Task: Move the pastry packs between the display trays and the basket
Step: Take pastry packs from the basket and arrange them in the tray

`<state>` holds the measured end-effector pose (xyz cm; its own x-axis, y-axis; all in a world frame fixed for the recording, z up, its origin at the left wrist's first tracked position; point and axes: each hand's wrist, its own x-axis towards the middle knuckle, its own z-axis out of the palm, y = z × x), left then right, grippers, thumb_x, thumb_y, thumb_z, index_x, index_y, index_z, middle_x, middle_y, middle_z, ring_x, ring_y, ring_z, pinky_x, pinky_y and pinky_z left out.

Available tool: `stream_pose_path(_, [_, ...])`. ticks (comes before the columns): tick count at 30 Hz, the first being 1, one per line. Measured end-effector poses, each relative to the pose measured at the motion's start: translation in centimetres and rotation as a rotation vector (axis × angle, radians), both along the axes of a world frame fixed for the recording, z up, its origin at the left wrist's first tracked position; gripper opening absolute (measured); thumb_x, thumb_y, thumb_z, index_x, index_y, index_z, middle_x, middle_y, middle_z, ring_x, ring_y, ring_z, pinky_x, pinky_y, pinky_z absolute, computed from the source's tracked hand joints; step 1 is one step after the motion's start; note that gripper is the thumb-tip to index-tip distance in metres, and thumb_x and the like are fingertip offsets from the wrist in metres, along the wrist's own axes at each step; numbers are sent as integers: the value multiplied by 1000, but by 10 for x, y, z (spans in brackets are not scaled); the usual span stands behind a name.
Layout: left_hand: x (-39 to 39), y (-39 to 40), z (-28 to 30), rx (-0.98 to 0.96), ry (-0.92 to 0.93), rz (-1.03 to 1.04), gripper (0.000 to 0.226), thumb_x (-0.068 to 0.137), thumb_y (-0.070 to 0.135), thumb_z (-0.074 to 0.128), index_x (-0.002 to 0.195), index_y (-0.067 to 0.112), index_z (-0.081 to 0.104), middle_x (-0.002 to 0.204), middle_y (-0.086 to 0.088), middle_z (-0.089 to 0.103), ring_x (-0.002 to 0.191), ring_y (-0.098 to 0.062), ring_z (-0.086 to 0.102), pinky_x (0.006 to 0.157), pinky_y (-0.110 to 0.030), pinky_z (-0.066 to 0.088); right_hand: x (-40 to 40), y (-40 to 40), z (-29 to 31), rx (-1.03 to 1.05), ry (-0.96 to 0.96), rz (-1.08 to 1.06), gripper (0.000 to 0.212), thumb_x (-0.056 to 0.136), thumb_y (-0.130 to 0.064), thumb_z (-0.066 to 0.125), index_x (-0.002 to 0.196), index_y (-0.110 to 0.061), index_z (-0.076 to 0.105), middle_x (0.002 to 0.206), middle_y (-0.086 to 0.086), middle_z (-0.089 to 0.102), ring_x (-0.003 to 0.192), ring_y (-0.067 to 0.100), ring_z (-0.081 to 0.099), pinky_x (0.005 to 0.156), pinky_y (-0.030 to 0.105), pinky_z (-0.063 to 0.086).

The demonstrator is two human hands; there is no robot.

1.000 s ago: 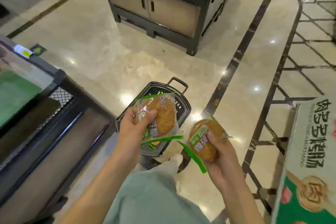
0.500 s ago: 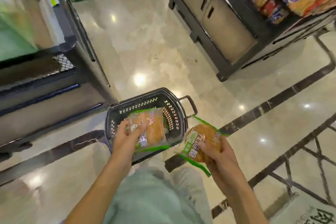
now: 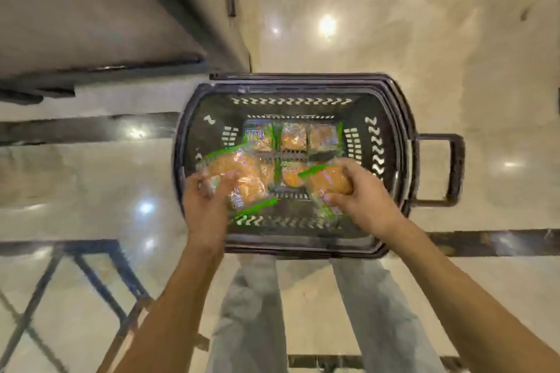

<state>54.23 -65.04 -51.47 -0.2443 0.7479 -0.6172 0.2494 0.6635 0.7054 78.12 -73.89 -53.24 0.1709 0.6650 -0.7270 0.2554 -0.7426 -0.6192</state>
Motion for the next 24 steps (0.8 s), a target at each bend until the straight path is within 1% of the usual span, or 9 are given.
stream_pose_path(2, [2,3,-63,35,61,-21,50,65,56,79,91,20,56,86,-5,67,78,-13,59,81,-41,56,0,18,-85,-10,-91,199,66,78,-19,84,136,-20,53,119,9,68,108,27,65,95,45,50])
stream_pose_path(3, [1,3,-92,58,54,-23,44,69,52,80,91,22,56,84,3,69,76,-10,61,79,-39,55,-2,25,-123,-14,-122,284,67,79,-21,83,138,-20,49,122,11,67,111,32,64,95,46,49])
stream_pose_path(6, [-1,2,-167,57,-12,-37,26,89,20,76,101,17,54,79,9,72,71,-2,65,71,-27,53,-16,46,-216,-54,-191,472,72,86,-25,77,144,-19,35,126,18,63,114,39,61,92,46,49])
stream_pose_path(8, [-7,5,-200,42,-2,-94,22,90,15,74,101,17,54,78,11,73,72,-1,67,68,-21,53,-27,58,-265,-59,-212,576,73,89,-24,72,148,-18,30,131,23,58,117,43,58,91,45,48])
stream_pose_path(10, [-17,10,-225,47,26,-139,23,89,17,76,102,17,56,82,9,73,74,-2,68,69,-22,54,-40,67,-300,-57,-224,704,75,91,-26,69,152,-18,25,133,26,56,120,43,55,90,44,44])
stream_pose_path(13, [-25,17,-243,62,55,-208,28,89,17,76,110,10,58,84,9,71,74,0,67,68,-20,54,-54,74,-327,-47,-267,848,73,93,-22,64,154,-15,24,135,26,55,124,43,53,91,45,45])
stream_pose_path(16, [-27,24,-250,69,67,-277,24,90,14,74,105,14,56,77,16,71,72,4,66,66,-15,52,-56,68,-342,-19,-350,901,65,98,-21,55,156,-18,23,141,21,51,126,42,51,92,46,45])
stream_pose_path(20, [-23,32,-251,37,47,-324,24,90,14,74,100,20,53,74,20,71,72,5,67,67,-14,52,-53,49,-358,-87,-349,981,57,102,-25,51,154,-17,29,143,21,48,134,40,43,113,46,33])
stream_pose_path(24, [-19,36,-258,-13,29,-335,26,89,18,76,104,20,55,88,9,72,80,-3,72,70,-19,56,-57,45,-364,-59,-398,983,65,97,-21,56,155,-13,28,143,20,49,135,40,43,119,47,29])
